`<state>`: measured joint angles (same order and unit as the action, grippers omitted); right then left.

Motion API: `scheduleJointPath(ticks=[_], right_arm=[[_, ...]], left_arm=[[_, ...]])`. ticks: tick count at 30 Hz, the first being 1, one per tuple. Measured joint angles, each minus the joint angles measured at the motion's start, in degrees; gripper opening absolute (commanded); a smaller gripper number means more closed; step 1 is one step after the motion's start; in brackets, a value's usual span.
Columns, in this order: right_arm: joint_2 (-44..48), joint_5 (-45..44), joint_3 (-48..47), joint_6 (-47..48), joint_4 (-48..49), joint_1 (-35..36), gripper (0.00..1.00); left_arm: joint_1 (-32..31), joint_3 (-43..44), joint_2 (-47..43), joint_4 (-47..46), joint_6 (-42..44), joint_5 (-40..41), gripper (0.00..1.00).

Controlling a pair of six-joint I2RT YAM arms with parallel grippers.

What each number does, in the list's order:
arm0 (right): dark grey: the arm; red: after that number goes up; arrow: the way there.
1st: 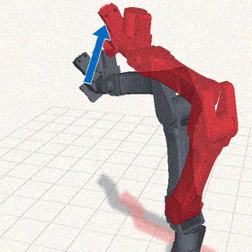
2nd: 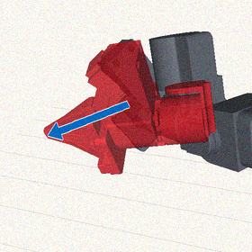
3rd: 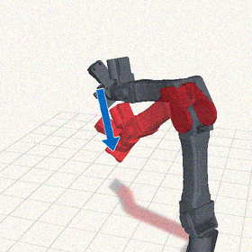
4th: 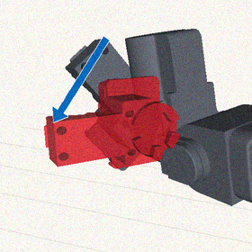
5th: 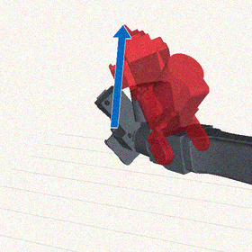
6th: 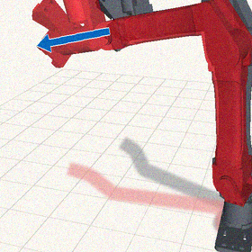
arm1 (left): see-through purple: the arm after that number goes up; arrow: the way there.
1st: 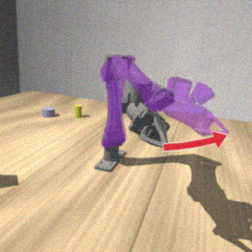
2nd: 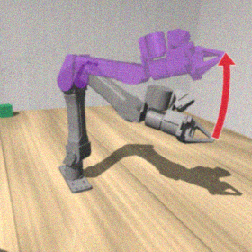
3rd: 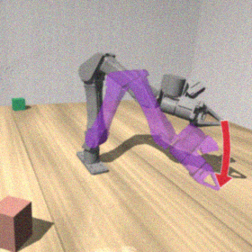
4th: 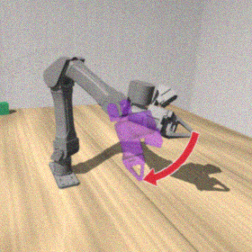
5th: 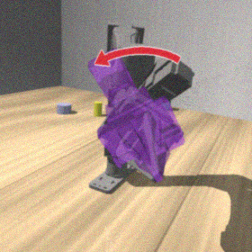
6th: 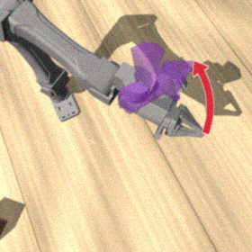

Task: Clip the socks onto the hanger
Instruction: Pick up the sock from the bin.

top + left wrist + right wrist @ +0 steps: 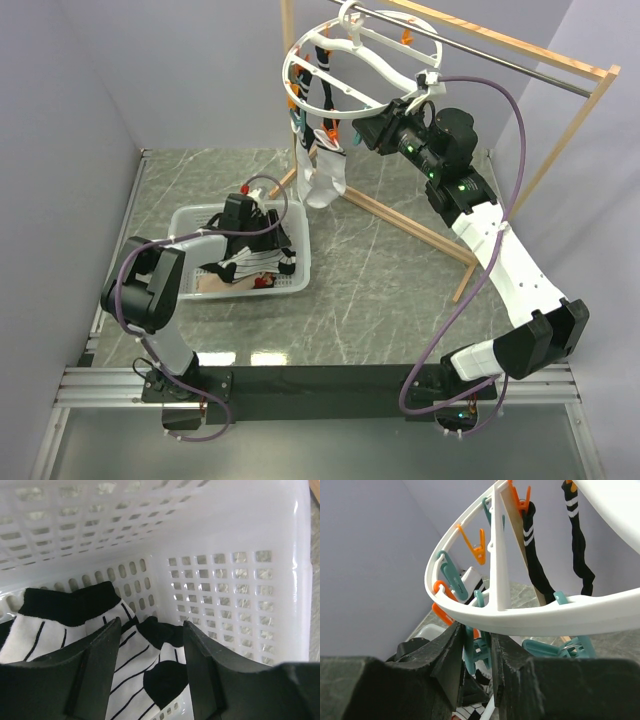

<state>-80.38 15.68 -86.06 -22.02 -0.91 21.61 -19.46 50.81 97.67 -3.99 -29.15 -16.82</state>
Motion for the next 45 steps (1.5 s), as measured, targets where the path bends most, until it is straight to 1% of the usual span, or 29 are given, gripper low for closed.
scheduleJointPath(ticks=[2,3,4,11,14,15,16,17,18,26,29,32,38,42,45], right_arm=[[0.0,0.0,0.0,0.0,0.0,0.0,0.0],[0.0,0.0,0.0,0.0,0.0,0.0,0.0],[0.0,0.0,0.0,0.0,0.0,0.0,0.0],[0.0,0.0,0.0,0.0,0.0,0.0,0.0],[0.0,0.0,0.0,0.0,0.0,0.0,0.0],[0.0,0.0,0.0,0.0,0.0,0.0,0.0],[0.0,0.0,0.0,0.0,0.0,0.0,0.0],[0.0,0.0,0.0,0.0,0.0,0.0,0.0],[0.0,0.0,0.0,0.0,0.0,0.0,0.0],[0.0,0.0,-0.1,0.0,-0.1,0.0,0.0],[0.0,0.0,-0.1,0.0,-0.1,0.0,0.0],[0.0,0.0,-0.1,0.0,-0.2,0.0,0.0],[0.0,0.0,-0.2,0.0,-0.4,0.0,0.0],[0.0,0.4,-0.2,0.0,-0.4,0.0,0.0],[0.0,0.7,-0.2,0.0,-0.4,0.0,0.0]], left_arm=[[-0.1,0.0,0.1,-0.1,0.0,-0.3,0.57],[-0.2,0.0,0.1,-0.1,0.0,-0.4,0.53],[-0.2,-0.1,0.1,-0.2,0.0,-0.5,0.51],[-0.2,-1.0,0.1,-1.2,0.6,-0.5,0.49],[-0.2,-1.3,0.1,-1.7,1.0,-0.6,0.33],[-0.2,-1.6,0.1,-2.0,1.2,-0.7,0.25],[-0.2,-2.0,0.1,-2.3,1.2,-0.8,0.22],[-0.2,-2.4,0.1,-2.5,1.4,-0.9,0.17],[-0.2,-2.8,0.1,-2.6,1.5,-0.9,0.01],[-0.3,-3.3,0.0,-2.7,1.9,-0.7,0.01],[-0.3,-3.3,-1.9,-1.5,2.0,0.3,0.0],[-0.2,-3.2,-7.2,0.0,2.1,1.5,0.0],[0.0,-1.2,-22.4,0.8,2.1,1.6,0.01],[-0.1,-0.6,-28.3,0.7,2.1,1.0,0.01],[-1.4,0.3,-31.0,1.1,2.1,1.3,0.01]])
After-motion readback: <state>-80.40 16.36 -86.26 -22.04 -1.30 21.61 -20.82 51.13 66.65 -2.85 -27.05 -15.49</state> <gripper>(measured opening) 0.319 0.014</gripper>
